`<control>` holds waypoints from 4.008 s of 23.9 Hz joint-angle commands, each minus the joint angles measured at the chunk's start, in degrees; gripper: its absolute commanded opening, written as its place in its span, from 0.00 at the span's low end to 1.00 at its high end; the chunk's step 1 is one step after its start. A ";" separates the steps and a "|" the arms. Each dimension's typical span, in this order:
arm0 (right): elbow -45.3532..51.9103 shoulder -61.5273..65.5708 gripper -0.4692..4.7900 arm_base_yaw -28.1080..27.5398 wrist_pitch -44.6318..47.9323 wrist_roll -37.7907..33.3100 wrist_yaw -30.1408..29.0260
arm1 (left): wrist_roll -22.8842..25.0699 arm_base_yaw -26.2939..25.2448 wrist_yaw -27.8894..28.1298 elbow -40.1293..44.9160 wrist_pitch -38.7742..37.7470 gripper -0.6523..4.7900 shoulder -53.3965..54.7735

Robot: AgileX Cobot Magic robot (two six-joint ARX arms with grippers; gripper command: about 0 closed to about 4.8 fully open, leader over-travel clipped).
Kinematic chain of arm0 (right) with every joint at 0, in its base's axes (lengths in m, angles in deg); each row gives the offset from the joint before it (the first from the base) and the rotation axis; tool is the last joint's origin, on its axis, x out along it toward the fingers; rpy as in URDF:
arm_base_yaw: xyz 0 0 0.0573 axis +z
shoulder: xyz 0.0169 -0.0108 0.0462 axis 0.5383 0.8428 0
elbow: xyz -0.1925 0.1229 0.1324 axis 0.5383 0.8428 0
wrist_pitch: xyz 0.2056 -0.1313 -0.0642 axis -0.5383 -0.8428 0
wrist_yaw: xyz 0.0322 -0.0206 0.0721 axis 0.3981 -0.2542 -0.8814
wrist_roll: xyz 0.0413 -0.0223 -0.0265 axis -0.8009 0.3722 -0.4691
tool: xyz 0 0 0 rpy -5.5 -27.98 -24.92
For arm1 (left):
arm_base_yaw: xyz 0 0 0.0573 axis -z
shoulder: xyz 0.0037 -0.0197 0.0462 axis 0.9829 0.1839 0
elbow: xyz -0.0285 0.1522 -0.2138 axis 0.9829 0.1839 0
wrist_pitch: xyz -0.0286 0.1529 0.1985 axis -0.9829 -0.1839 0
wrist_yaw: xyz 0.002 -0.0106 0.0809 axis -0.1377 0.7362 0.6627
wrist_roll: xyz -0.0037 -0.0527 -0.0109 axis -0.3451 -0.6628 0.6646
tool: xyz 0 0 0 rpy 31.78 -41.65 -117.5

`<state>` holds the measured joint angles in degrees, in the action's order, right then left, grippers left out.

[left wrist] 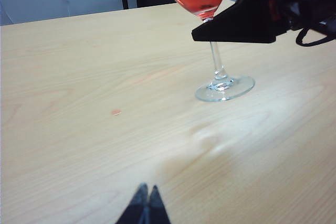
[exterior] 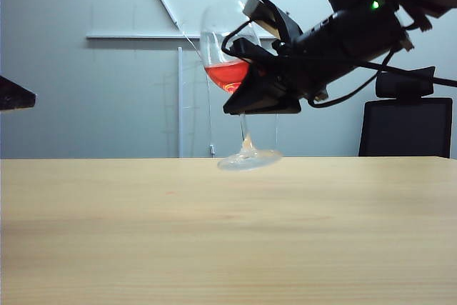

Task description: Gently pick up the goblet, rotate it counterclockwise for two full turns (viewing from above), and then place it back on the table.

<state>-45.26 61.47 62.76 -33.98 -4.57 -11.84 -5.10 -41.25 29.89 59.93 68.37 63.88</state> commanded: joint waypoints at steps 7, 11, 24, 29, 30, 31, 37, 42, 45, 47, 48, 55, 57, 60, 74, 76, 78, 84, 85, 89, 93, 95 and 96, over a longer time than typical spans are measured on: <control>-0.68 -2.78 0.08 1.95 10.10 4.15 -11.72 | 0.39 0.04 -0.09 -0.22 0.72 0.11 -1.38; 6.73 -4.57 0.08 1.92 28.41 -3.76 -11.72 | 0.39 0.04 -0.11 -0.22 0.70 0.11 -1.38; 17.20 -5.55 0.08 1.46 35.56 -22.14 7.15 | 0.39 0.04 -0.11 -0.22 0.72 0.11 -1.38; 7.61 -5.53 0.08 1.95 16.98 -15.50 7.80 | 0.37 0.04 -0.11 -0.22 0.72 0.11 -1.38; 6.08 -5.51 0.08 1.97 14.73 -14.16 7.78 | 0.39 0.04 -0.11 -0.22 0.72 0.11 -1.38; 4.90 -5.51 0.08 1.97 13.00 -13.11 7.78 | 0.39 0.04 -0.09 -0.22 0.72 0.11 -1.38; -1.25 -5.51 0.08 3.50 6.27 -0.81 1.55 | 0.39 0.04 -0.09 -0.22 0.72 0.11 -1.38; -1.07 -5.51 0.08 5.97 7.02 7.15 -1.90 | 0.39 0.04 -0.09 -0.22 0.72 0.11 -1.38; -0.98 -5.51 0.08 7.39 9.60 7.61 -3.10 | 0.39 0.04 -0.11 -0.22 0.72 0.11 -1.38; -0.63 -5.53 0.08 7.63 11.93 7.41 -4.02 | 0.39 0.04 -0.11 -0.22 0.72 0.11 -1.38; -0.26 -5.60 0.08 7.63 13.75 7.06 -4.76 | 0.39 0.04 -0.09 -0.22 0.72 0.11 -1.38; 6.27 -6.88 0.08 7.65 30.88 0.39 -6.38 | 0.39 0.04 -0.09 -0.22 0.72 0.11 -1.42; 8.72 -7.32 0.08 7.58 35.54 -2.21 -5.44 | 0.39 0.04 -0.11 -0.22 0.72 0.11 -1.42; 14.14 -7.85 0.08 7.56 43.23 -7.50 -0.96 | 0.39 0.04 -0.09 -0.22 0.72 0.11 -1.42; 18.05 -7.52 0.08 7.10 33.88 -11.08 12.94 | 0.39 0.04 -0.09 -0.22 0.72 0.11 -1.42; 18.05 -6.93 0.08 7.13 33.59 -7.65 12.94 | 0.39 0.04 -0.11 -0.22 0.72 0.11 -1.42; 18.03 -5.62 0.08 7.23 34.34 -3.80 12.90 | 0.39 0.04 -0.11 -0.22 0.72 0.11 -1.42; 18.05 1.11 0.08 7.21 41.68 0.02 12.28 | 0.39 0.04 -0.09 -0.22 0.70 0.11 -1.62; 18.05 3.15 0.08 7.21 44.72 0.17 12.02 | 0.39 0.04 -0.11 -0.22 0.63 0.11 -1.95; 18.05 8.20 0.08 7.19 52.35 1.31 11.87 | 0.39 0.04 -0.09 -0.22 0.50 0.11 -2.73; 17.79 12.57 0.08 7.21 57.51 1.68 11.93 | 0.39 0.04 -0.09 -0.22 0.48 0.11 -2.75; 17.27 14.16 0.08 7.21 57.48 2.27 12.07 | 0.39 0.04 -0.09 -0.22 0.48 0.11 -2.75; 17.20 14.51 0.08 7.26 57.51 3.17 12.15 | 0.39 0.04 -0.09 -0.22 0.46 0.11 -2.75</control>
<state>-27.47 76.29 69.91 19.65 -2.78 0.29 -5.10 -41.25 29.89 59.93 68.22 61.10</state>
